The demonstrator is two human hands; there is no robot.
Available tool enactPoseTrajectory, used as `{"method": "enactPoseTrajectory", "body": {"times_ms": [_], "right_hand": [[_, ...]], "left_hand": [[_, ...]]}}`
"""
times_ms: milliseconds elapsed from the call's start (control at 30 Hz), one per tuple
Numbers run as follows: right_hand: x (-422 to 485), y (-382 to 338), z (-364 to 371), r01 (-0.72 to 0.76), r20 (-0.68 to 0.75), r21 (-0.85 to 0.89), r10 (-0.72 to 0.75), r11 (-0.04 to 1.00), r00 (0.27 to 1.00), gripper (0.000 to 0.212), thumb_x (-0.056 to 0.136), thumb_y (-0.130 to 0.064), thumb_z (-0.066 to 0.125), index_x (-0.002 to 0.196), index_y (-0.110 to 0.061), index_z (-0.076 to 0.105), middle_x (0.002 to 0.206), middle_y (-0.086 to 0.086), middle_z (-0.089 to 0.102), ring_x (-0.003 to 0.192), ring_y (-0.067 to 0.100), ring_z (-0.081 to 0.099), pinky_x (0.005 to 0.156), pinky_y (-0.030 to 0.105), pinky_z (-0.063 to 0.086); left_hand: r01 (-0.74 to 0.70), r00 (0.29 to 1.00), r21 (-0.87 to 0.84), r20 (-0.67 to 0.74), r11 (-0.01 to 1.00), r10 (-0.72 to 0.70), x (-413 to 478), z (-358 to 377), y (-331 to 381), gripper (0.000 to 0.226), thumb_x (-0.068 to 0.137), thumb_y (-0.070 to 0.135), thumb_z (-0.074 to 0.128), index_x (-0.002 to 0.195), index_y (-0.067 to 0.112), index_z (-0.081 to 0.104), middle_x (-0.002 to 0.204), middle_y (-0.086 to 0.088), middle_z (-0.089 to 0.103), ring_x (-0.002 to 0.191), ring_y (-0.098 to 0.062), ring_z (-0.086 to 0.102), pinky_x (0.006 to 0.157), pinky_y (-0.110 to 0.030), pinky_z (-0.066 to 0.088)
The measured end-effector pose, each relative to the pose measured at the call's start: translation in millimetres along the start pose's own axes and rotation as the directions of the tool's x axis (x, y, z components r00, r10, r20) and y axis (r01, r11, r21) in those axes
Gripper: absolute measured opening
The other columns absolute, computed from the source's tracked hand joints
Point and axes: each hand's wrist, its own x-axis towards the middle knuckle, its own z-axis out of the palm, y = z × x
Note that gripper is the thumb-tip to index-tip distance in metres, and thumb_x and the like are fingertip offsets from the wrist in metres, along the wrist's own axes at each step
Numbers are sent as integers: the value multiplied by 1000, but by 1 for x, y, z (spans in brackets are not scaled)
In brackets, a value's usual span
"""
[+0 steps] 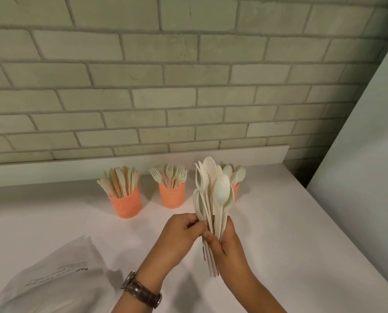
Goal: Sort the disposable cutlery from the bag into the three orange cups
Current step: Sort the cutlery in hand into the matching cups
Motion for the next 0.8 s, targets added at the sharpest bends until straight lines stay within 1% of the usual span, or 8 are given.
{"method": "enactPoseTrajectory", "body": {"times_ms": [167, 300, 367, 467, 567, 633, 733, 800], "right_hand": [[-1, 12, -5, -25, -92, 79, 32, 997, 995, 30, 87, -33, 46, 116, -29, 50, 97, -16, 66, 88, 2, 63, 74, 16, 49], [0, 14, -6, -17, -166, 74, 29, 997, 986, 22, 96, -15, 48, 111, -31, 50, 95, -9, 66, 88, 1, 63, 72, 12, 48], [1, 14, -9, -34, -187, 92, 51, 995, 981, 22, 96, -13, 47, 109, -31, 51, 85, -4, 66, 72, 8, 63, 63, 21, 51], [2, 13, -19, -60, -197, 163, 92, 985, 976, 16, 97, -15, 44, 107, -24, 53, 67, 8, 57, 50, 16, 49, 46, 30, 43], [6, 14, -35, -69, -179, 142, 94, 987, 979, 14, 97, -20, 44, 107, -25, 52, 64, 5, 56, 46, 15, 47, 44, 29, 43], [8, 15, -47, -78, -165, 135, 100, 988, 981, 13, 97, -20, 44, 106, -21, 52, 66, 10, 57, 45, 17, 49, 42, 29, 44], [8, 19, -63, -79, -143, 140, 99, 987, 985, 13, 99, -16, 41, 104, -19, 53, 62, 6, 59, 41, 19, 50, 39, 31, 45], [8, 23, -74, -85, -127, 130, 101, 988, 987, 13, 99, -15, 41, 104, -18, 53, 60, 4, 59, 40, 20, 51, 38, 31, 46]], "left_hand": [[-6, 999, -57, -36, 998, 4, 1, 8, -4, 24, 88, 11, 52, 68, 0, 60, 53, 8, 46, 57, -8, 43, 64, -18, 40], [-36, 998, -39, -60, 999, 34, -1, 26, 0, 34, 91, 9, 48, 59, 19, 53, 43, 16, 47, 48, 1, 44, 54, -7, 37], [-69, 994, -34, -81, 997, 66, -2, 37, 1, 30, 93, 11, 47, 67, 23, 57, 48, 20, 54, 51, 3, 49, 55, -7, 38], [-106, 992, -114, -86, 988, 97, -1, 55, 5, 15, 92, 18, 53, 86, 22, 67, 62, 17, 66, 56, -4, 56, 57, -14, 45], [-86, 992, -187, -107, 979, 67, 3, 66, 10, 30, 92, 15, 54, 68, 30, 64, 45, 15, 51, 44, -3, 45, 52, -16, 43], [-42, 994, -199, -111, 979, 20, 7, 72, 11, 43, 92, 15, 54, 53, 31, 62, 44, 12, 41, 43, -5, 40, 53, -22, 46], [7, 997, -238, -78, 971, -26, 12, 82, 9, 45, 92, 17, 54, 48, 26, 59, 50, 3, 39, 45, -13, 42, 57, -25, 49], [33, 998, -285, -50, 958, -49, 16, 87, 6, 41, 92, 16, 54, 50, 18, 57, 50, 2, 43, 49, -15, 45, 67, -27, 50]]}}
